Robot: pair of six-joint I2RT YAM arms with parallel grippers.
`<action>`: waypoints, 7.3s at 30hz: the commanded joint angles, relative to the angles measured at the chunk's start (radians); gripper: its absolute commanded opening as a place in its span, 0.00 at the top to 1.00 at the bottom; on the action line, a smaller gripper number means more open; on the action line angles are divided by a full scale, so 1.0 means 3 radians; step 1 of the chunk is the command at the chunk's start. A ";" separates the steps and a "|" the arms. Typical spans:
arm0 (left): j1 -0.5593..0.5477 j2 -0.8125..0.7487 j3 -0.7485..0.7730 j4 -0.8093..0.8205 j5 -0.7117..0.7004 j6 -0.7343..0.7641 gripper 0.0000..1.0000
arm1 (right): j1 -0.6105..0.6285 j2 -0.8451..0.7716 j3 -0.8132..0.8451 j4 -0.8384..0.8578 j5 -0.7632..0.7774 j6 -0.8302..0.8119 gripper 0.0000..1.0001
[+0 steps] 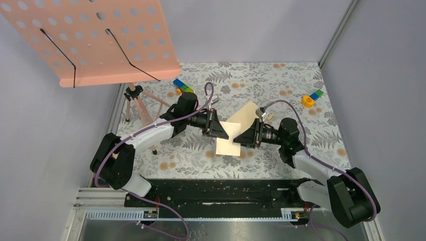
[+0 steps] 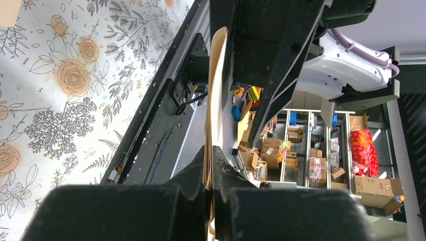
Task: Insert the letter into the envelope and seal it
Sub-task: Adjust the letter, then place the letter in the envelope.
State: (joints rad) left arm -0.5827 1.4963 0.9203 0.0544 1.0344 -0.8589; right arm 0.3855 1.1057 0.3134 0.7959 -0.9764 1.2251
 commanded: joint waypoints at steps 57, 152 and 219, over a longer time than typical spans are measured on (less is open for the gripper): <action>-0.0171 -0.0108 0.0469 -0.0643 0.0449 0.0611 0.91 | -0.0053 -0.0224 0.1162 -0.2933 -0.0696 -0.2132 1.00; -0.0298 -0.0296 0.0619 -0.1836 -0.2230 -0.0828 0.04 | 0.2519 0.0391 0.2002 -0.4347 0.5979 -0.3068 1.00; -0.0619 0.1783 0.2696 -0.2833 -0.3145 0.1054 0.13 | -0.0737 -0.0001 0.1310 -0.3015 0.2784 -0.1911 1.00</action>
State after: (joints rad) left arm -0.8200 2.0319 1.5742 -0.7486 0.0982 -0.5758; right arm 0.1764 1.0412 0.6640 -0.2413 -0.1753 0.7265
